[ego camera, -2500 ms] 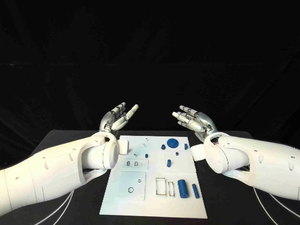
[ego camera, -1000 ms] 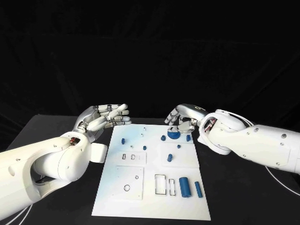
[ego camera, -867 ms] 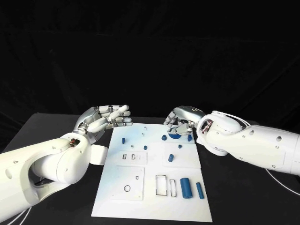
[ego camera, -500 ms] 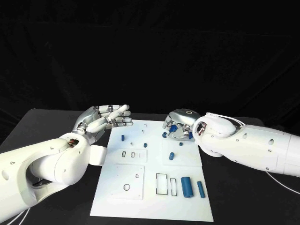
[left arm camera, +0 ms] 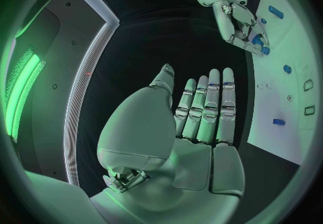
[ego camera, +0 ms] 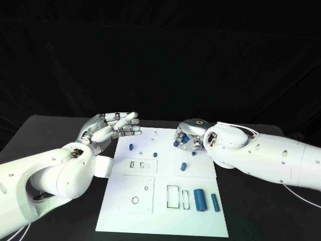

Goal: Assemble the parts on the task board

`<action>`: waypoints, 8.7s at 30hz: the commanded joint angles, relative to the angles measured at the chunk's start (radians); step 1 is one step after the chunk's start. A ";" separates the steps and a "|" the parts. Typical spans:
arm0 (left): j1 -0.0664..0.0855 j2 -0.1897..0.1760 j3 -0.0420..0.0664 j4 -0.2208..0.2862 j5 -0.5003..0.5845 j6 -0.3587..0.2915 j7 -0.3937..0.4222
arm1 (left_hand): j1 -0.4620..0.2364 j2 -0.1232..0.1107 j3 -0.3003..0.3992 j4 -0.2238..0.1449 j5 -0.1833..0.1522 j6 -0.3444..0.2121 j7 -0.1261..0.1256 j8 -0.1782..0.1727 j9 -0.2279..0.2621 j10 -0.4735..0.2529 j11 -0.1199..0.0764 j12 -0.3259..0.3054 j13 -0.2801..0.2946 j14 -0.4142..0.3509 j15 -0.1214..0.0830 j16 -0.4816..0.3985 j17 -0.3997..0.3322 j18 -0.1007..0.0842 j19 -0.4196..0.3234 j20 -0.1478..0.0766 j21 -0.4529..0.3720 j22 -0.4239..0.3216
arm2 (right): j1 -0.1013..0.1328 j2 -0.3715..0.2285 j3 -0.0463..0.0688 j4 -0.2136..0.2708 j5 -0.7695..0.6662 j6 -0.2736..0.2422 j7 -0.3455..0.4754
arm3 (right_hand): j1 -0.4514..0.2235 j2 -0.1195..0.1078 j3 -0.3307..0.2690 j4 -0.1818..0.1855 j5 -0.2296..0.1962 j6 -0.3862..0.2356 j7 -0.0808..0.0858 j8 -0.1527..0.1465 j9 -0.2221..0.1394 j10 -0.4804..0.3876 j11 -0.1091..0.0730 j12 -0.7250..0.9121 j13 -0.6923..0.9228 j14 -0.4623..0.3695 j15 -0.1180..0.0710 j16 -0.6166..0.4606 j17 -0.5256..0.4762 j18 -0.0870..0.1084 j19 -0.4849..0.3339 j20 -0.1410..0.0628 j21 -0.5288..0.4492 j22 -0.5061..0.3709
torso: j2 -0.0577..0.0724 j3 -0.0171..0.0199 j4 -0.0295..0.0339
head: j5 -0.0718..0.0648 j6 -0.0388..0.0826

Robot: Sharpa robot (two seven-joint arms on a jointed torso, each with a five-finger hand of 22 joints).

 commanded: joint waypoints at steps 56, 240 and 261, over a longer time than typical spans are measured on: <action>0.008 -0.007 0.001 -0.001 0.009 0.031 -0.010 | -0.003 0.012 -0.010 -0.010 -0.004 0.005 0.006 -0.016 -0.003 -0.001 0.007 -0.018 -0.002 -0.021 0.007 -0.033 0.002 0.004 0.004 0.002 0.001 -0.007 | 0.008 0.137 0.002 -0.090 0.018 -0.231 -0.066 | 0.035 0.030 0.090 0.026 0.012 0.087 -0.025 0.042 0.052 0.097 -0.030 0.043 0.029 0.040 -0.016 0.095 0.076 -0.040 0.077 -0.020 0.118 0.182 | 0.012 -0.0028 0.0106 | -0.006 0.012; 0.024 -0.027 0.001 -0.057 0.015 0.050 -0.029 | -0.001 0.019 -0.018 -0.020 -0.003 0.005 0.009 -0.027 -0.004 -0.001 0.011 -0.031 -0.002 -0.034 0.014 -0.066 0.004 0.004 -0.012 0.009 -0.011 -0.018 | -0.007 -0.011 0.026 -0.080 0.169 -0.082 -0.111 | 0.126 0.041 -0.189 0.224 0.048 -0.079 -0.023 0.180 0.111 0.249 -0.044 1.220 1.144 0.085 -0.021 0.314 0.387 -0.064 0.148 -0.020 0.181 0.309 | 0.004 -0.0050 -0.0130 | 0.021 -0.015; 0.024 -0.021 0.001 -0.059 0.016 0.052 -0.032 | 0.000 0.020 -0.018 -0.020 -0.003 0.005 0.009 -0.028 -0.004 -0.002 0.011 -0.032 -0.002 -0.034 0.014 -0.066 0.004 0.004 -0.012 0.009 -0.011 -0.018 | 0.014 0.062 0.026 0.053 -0.011 -0.229 -0.195 | 0.127 0.036 -0.149 0.218 0.061 -0.061 -0.029 0.168 0.110 0.259 -0.050 1.228 1.155 0.086 -0.026 0.317 0.393 -0.071 0.167 -0.026 0.200 0.333 | 0.005 -0.0051 -0.0082 | 0.023 -0.007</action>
